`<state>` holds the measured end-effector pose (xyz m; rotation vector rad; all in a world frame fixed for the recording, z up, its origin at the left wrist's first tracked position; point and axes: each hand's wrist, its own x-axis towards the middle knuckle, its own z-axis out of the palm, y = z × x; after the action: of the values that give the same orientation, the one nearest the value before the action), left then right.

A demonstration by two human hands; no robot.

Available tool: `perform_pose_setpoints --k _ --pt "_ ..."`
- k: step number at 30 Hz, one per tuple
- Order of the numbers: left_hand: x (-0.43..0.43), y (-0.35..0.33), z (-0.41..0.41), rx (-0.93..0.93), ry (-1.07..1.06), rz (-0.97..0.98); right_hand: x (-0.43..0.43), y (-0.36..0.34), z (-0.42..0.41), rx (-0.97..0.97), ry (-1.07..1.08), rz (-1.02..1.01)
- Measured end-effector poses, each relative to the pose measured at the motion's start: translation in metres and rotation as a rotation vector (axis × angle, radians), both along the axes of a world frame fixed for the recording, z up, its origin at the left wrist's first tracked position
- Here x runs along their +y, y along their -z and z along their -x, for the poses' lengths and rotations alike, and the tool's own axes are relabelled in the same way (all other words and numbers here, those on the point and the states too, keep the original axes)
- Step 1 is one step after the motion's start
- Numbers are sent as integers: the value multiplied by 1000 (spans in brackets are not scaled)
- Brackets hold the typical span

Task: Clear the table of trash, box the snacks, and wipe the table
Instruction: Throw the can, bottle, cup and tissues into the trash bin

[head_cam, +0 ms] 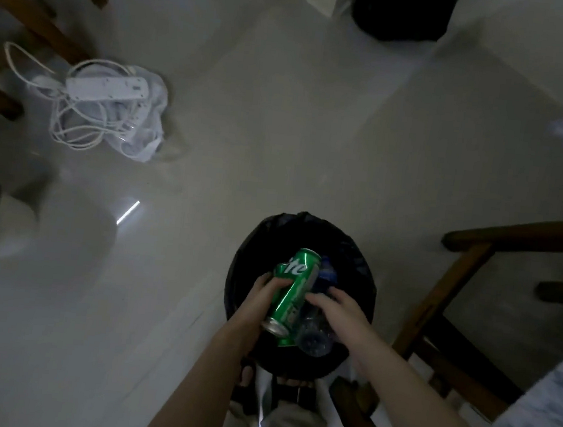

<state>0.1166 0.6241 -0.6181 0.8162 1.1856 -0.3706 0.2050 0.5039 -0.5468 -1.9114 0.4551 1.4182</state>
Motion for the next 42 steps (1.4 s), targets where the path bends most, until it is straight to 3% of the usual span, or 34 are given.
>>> perform_pose_setpoints --k 3,7,10,14,21,24,28,36,42 --pt "5 23 5 50 96 -42 6 12 8 -2 -21 -5" --pt "21 8 3 54 193 -213 13 0 13 -96 -241 5" --pt "31 -35 -11 17 254 -323 21 -36 6 -244 -380 28" --pt "38 -126 -42 -93 459 -460 29 -113 -11 -394 -415 40" --pt "-10 -355 -88 -372 824 -624 -25 -311 -22 -680 -257 107" --pt "-62 -435 -88 -526 953 -702 -82 -381 -5 -819 -33 116" --pt "-151 -511 -68 -715 1102 -582 -178 -449 54 -943 253 58" --pt "-314 -545 8 -861 1400 -483 -348 -487 183 -985 503 208" --pt "-384 -533 51 -874 1480 -771 -442 -478 249 -948 457 230"
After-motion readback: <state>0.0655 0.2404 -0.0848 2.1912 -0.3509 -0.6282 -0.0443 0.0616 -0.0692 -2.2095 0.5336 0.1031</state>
